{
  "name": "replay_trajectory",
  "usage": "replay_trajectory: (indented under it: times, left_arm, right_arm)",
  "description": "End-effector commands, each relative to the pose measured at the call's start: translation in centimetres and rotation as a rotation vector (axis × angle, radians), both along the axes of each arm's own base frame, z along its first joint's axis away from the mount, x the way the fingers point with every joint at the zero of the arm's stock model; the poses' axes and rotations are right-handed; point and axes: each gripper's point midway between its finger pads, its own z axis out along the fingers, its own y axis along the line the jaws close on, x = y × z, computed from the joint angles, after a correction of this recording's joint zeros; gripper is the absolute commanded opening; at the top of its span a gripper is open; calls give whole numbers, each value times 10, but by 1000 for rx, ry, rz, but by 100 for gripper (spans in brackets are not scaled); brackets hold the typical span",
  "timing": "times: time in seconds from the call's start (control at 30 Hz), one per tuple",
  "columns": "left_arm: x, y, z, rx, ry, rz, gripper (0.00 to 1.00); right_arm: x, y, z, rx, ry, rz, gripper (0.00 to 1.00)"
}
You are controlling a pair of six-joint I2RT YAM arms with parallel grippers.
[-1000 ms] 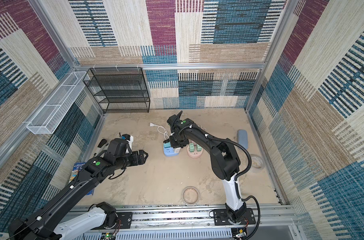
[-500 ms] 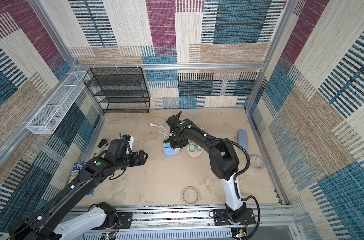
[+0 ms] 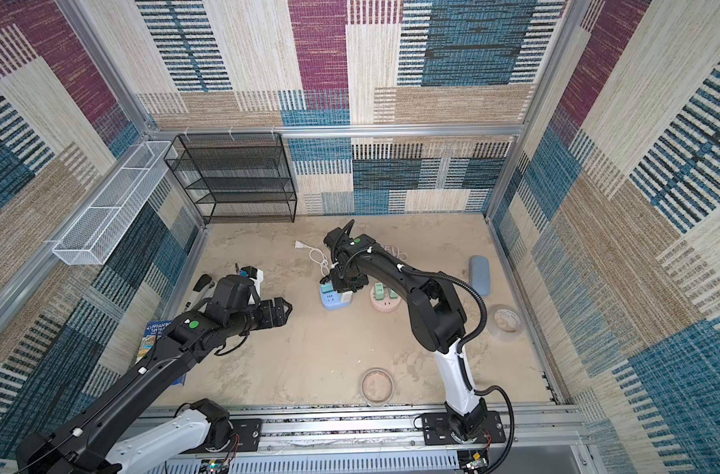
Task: Insert the plug
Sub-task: 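Lower the white charger's prongs toward a light-blue strip socket beside the teal charger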
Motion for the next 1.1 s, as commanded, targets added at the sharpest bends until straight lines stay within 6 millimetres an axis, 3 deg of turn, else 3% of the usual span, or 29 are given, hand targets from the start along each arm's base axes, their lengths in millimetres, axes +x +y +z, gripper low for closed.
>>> replay_trajectory:
  times: [0.0,0.37,0.67,0.87,1.07]
  left_arm:
    - [4,0,4,0,-30,1,88]
    - [4,-2,0,-7,-24,-14,86]
    - [5,-5,-2,-22,-17,-24,86]
    - [5,-9,-5,-35,-8,-30,85]
    - [4,-15,-6,-70,-2,-42,84]
  right_arm:
    - [-4,-4,-6,-70,11,-2,0]
    - [-11,3,-30,-122,77,51,0]
    - [-6,10,-48,-146,106,68,0]
    - [-6,10,-45,-162,95,75,0]
    - [-10,7,-27,-132,60,71,0]
